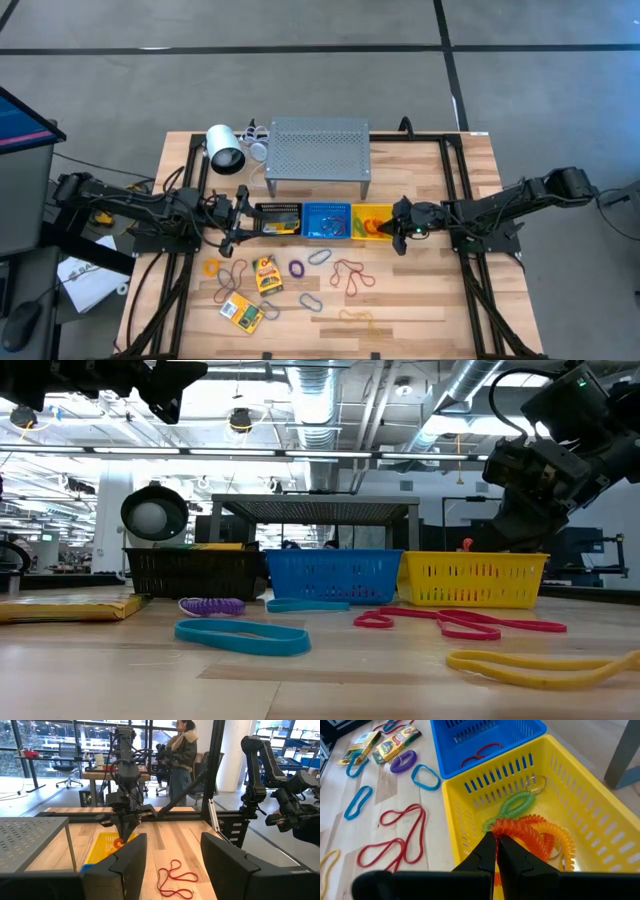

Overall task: Pick & Place Office Desk Supplies
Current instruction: Put the orange spiral keychain into the yellow bin, then put the blue rubber band into the blue bin

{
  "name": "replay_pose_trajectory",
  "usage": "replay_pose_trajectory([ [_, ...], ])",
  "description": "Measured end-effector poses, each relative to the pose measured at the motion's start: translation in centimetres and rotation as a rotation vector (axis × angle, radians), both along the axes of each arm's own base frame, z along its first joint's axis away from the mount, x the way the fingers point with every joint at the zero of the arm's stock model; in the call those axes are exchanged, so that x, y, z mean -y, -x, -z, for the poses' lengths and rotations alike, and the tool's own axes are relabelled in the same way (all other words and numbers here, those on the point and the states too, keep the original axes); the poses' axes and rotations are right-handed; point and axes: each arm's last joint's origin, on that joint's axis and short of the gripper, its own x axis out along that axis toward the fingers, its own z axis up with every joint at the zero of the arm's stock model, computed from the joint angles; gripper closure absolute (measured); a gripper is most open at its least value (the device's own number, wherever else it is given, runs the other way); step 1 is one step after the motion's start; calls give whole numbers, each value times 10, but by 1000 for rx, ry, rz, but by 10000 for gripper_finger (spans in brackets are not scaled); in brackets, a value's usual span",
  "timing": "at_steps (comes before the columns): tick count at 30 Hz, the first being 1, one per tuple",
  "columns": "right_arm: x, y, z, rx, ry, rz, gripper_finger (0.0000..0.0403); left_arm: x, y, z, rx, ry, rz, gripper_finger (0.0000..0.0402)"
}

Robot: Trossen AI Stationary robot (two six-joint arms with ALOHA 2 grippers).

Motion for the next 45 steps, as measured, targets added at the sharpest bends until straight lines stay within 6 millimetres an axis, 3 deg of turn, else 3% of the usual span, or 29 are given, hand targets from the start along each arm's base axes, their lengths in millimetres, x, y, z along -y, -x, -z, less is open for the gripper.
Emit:
replay_pose_trajectory([
  [5,0,0,0,0,-3,-1,383,0,0,0,0,0,0,221],
  [17,1,-2,-3,39,-4,6,252,0,0,0,0,0,0,221],
  [22,3,-4,-6,64,-4,19,217,0,0,0,0,0,0,221],
  [28,3,-11,-16,78,31,1,204,0,0,0,-1,0,0,221],
  [34,1,-28,-48,220,130,-65,209,0,0,0,-1,0,0,221],
  [41,-17,-36,-80,514,199,-410,212,0,0,2,-19,5,0,221],
  [45,-20,-36,-86,586,188,-478,212,0,0,2,-27,14,0,221],
])
